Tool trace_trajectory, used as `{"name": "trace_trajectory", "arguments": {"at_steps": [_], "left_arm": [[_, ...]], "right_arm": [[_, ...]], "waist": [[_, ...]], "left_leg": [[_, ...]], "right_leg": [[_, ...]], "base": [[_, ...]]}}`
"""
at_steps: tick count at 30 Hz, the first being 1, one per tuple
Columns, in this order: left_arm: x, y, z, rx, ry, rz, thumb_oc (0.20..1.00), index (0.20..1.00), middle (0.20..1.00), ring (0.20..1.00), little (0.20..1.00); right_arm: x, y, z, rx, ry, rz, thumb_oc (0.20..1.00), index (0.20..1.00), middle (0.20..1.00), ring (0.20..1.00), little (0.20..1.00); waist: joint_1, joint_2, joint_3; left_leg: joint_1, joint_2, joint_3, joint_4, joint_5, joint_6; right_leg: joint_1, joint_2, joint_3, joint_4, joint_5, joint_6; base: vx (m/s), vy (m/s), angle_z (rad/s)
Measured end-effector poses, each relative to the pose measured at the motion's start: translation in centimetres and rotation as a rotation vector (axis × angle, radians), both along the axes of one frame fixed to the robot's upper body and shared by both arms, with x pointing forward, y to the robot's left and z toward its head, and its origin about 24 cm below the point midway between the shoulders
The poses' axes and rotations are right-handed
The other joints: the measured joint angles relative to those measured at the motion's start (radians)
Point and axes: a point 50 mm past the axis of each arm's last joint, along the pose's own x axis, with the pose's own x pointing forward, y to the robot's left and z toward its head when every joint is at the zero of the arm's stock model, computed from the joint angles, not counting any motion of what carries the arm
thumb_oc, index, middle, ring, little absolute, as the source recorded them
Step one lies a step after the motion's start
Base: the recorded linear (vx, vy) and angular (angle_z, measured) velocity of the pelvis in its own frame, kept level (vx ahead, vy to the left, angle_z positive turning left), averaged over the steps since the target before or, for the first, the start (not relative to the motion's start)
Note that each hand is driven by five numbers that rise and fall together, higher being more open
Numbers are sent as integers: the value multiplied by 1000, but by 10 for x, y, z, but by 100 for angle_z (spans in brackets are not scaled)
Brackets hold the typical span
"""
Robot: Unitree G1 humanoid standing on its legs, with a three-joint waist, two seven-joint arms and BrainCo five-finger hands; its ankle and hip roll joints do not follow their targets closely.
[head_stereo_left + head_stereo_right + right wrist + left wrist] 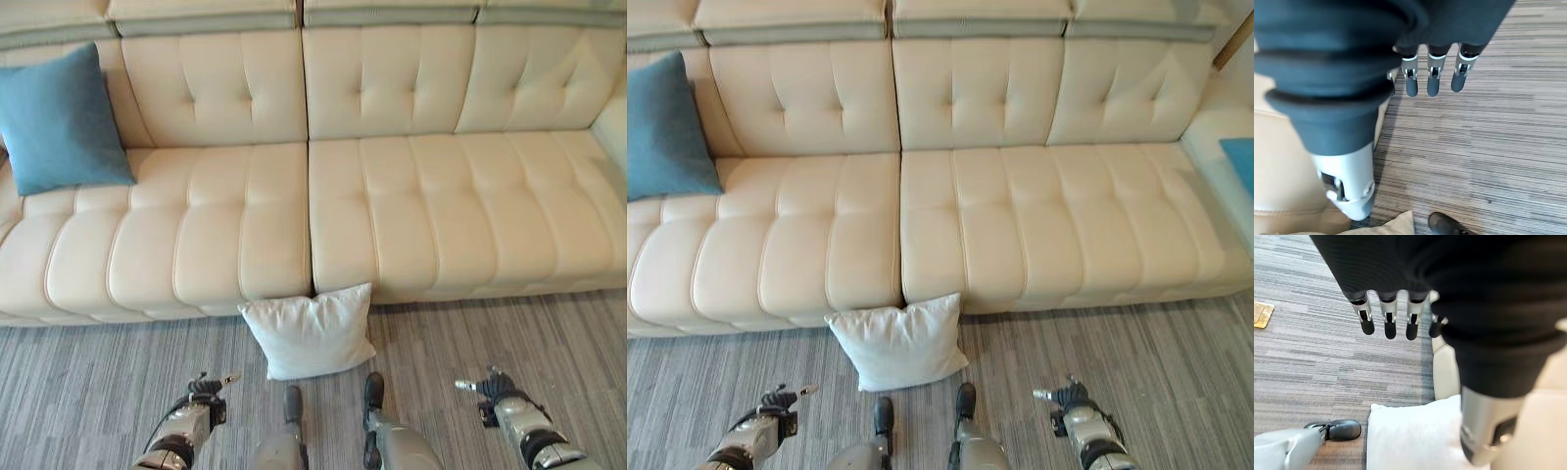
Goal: Pick up all the scattered cushions and arrange them neatly on the sofa.
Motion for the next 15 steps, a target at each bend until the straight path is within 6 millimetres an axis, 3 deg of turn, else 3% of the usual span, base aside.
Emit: {"name": "trace_trajectory", "arguments": {"at_steps": [2,5,7,11,15], "left_arm": [[32,3,23,30,-91,5,1000,1000,1000,1000,1000],[56,3,41,53,-151,20,1000,1000,1000,1000,1000],[80,1,63,70,-227,24,1000,1000,1000,1000,1000],[124,-4,114,75,-381,44,1000,1000,1000,1000,1000],[155,-4,168,121,-526,31,1000,1000,1000,1000,1000]], "right_arm": [[35,4,26,10,-116,-8,1000,1000,1000,1000,1000],[71,13,57,12,-234,-5,1000,1000,1000,1000,1000],[99,21,89,21,-354,-6,1000,1000,1000,1000,1000],[137,35,144,61,-532,-32,1000,1000,1000,1000,1000],[164,57,200,89,-700,18,1000,1000,1000,1000,1000]], "waist": [[-1,10,63],[2,26,96],[-2,36,142],[-2,37,181],[-2,31,223]], "left_leg": [[-97,-1,-11,21,15,-10],[-217,3,-20,79,15,-6],[-303,2,-31,104,22,-2],[-502,-6,-38,198,15,7],[-645,-16,-35,282,-3,16]], "right_leg": [[-81,4,-4,1,28,-14],[-188,0,-10,37,26,-26],[-277,-4,-12,80,27,-35],[-504,-29,-9,243,-13,-60],[-661,-50,14,350,-33,-68]], "base": [[-20,15,17],[-15,28,7],[-21,44,8],[-5,51,9],[9,28,2]]}}
